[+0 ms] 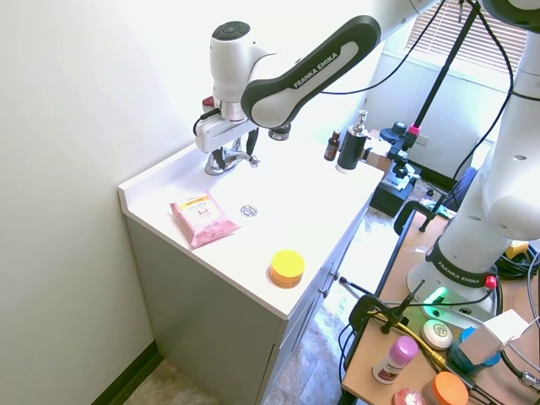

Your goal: Turn on the hot water

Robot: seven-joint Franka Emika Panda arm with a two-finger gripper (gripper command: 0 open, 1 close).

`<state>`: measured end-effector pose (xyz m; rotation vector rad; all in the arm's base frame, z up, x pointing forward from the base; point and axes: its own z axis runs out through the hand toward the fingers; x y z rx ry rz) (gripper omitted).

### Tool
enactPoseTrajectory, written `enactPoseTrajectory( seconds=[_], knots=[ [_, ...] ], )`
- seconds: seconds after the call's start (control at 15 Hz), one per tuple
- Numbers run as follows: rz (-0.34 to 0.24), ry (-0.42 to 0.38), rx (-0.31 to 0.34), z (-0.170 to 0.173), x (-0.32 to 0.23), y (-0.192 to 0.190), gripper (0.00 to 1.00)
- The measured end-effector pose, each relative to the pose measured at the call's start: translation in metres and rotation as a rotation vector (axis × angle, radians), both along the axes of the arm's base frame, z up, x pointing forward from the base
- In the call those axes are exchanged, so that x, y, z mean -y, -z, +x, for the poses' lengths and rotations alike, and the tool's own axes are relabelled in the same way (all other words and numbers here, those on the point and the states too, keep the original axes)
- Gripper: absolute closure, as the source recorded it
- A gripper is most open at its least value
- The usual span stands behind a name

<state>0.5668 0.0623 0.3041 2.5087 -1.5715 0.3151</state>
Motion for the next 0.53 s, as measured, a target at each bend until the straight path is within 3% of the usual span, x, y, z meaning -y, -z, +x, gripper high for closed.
enactPoseTrajectory(
  seconds=[0.27,0.53],
  knots=[
    [0.13,-0.018,-0.002,0.0003,-0.0025,-0.0031,0.0],
    [0.092,-0.032,0.057,0.006,0.0015,-0.0067,0.0]
  ],
)
